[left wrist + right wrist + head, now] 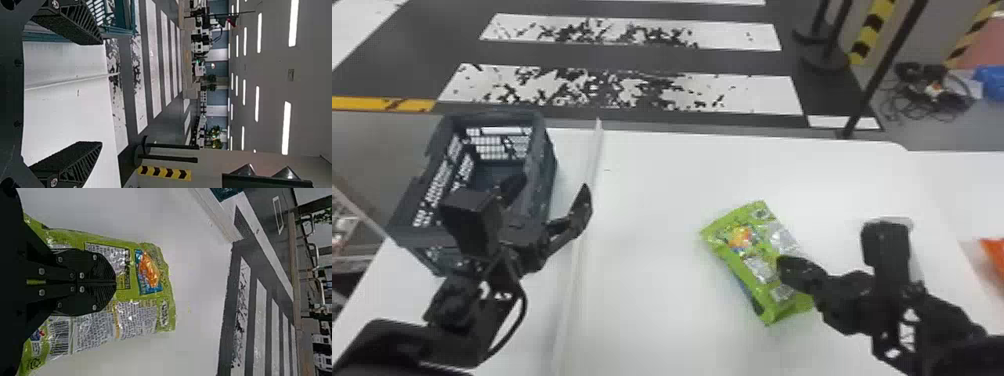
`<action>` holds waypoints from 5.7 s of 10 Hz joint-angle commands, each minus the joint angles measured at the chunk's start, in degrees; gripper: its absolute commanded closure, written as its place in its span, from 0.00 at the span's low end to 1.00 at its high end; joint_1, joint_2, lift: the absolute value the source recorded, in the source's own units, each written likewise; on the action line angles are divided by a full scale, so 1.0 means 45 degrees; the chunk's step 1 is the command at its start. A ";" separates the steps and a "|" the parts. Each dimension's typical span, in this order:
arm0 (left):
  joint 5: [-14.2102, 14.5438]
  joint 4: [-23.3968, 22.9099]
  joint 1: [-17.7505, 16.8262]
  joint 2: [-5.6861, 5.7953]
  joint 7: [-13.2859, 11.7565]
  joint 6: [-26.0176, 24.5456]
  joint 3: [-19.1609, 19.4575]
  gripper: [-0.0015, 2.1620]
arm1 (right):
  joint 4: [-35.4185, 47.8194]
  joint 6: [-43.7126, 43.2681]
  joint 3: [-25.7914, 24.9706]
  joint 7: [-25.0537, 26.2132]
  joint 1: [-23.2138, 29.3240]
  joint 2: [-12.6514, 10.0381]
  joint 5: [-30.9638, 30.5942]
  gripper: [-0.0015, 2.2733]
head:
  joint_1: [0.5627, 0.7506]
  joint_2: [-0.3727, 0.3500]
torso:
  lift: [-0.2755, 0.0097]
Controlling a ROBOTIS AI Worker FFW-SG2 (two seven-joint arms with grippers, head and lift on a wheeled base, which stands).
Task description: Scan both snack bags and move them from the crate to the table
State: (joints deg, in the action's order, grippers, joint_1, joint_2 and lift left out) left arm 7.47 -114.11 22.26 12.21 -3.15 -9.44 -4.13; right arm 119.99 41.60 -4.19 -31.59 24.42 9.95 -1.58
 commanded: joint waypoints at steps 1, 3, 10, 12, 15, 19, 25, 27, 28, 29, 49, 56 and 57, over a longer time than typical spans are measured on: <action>0.0000 -0.0034 0.0015 -0.0019 -0.0003 0.0037 0.0000 0.04 | 0.0875 0.0082 0.0286 0.0027 0.0042 -0.0003 -0.0019 0.99 | 0.70 0.51 | 0.66; 0.0000 -0.0034 0.0015 0.0001 -0.0022 0.0037 0.0000 0.04 | 0.0992 0.0043 0.1360 0.0027 -0.0134 0.0114 -0.0508 0.99 | 0.70 0.54 | 0.66; 0.0020 -0.0073 0.0034 0.0020 -0.0042 0.0115 -0.0020 0.04 | -0.2563 0.0746 0.4837 0.0789 -0.3533 0.0349 -0.2363 0.99 | 0.70 0.70 | 0.66; 0.0039 -0.0092 0.0034 0.0040 -0.0042 0.0115 0.0019 0.04 | -0.3559 0.1137 0.5423 0.0926 -0.4372 0.0349 -0.2890 0.99 | 0.70 0.70 | 0.66; 0.0039 -0.0092 0.0054 0.0020 -0.0042 0.0115 0.0019 0.04 | -0.4301 0.1176 0.5560 0.1160 -0.5036 0.0349 -0.3105 0.99 | 0.70 0.69 | 0.66; 0.0039 -0.0112 0.0073 0.0040 -0.0042 0.0115 0.0019 0.04 | -0.4379 0.1293 0.5306 0.1238 -0.5154 0.0485 -0.3222 0.99 | 0.70 0.66 | 0.66; 0.0039 -0.0151 0.0054 0.0059 -0.0042 0.0076 -0.0039 0.04 | -0.3969 0.1254 0.5110 0.1219 -0.4861 0.0700 -0.2968 0.99 | 0.70 0.61 | 0.66; 0.0039 -0.0209 0.0073 0.0059 -0.0042 0.0076 -0.0020 0.04 | -0.1782 0.0864 0.4212 0.1258 -0.3826 0.0700 -0.1640 0.62 | 0.70 0.63 | 0.66; 0.0039 -0.0248 0.0112 0.0079 -0.0042 0.0076 0.0019 0.04 | -0.0766 0.0942 0.3567 0.1258 -0.3396 0.0700 -0.1406 0.27 | 0.70 0.65 | 0.66; 0.0039 -0.0248 0.0132 0.0098 -0.0042 0.0076 0.0078 0.04 | 0.0054 0.1098 0.2864 0.1277 -0.3005 0.0700 -0.1211 0.08 | 0.70 0.64 | 0.66; 0.0332 0.0201 0.0229 0.0001 -0.0120 0.0896 0.0312 0.04 | -0.6918 -0.1441 -0.2409 0.0887 -0.3786 0.2497 0.0078 0.99 | 0.70 0.13 | 0.66; 0.0332 0.0220 0.0249 -0.0058 -0.0120 0.1013 0.0390 0.04 | 0.0269 0.3403 -0.4089 0.0926 -0.0076 0.1266 0.0137 0.99 | 0.70 0.13 | 0.66; 0.0332 0.0201 0.0366 -0.0077 -0.0120 0.1091 0.0468 0.04 | 0.1402 0.4575 -0.4206 0.0926 0.0374 0.1071 0.0176 0.99 | 0.70 0.13 | 0.66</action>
State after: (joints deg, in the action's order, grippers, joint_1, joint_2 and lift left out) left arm 8.96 -113.15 23.62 11.93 -3.69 -4.74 -2.23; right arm 122.90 58.68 -22.69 -27.42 24.71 15.45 -0.92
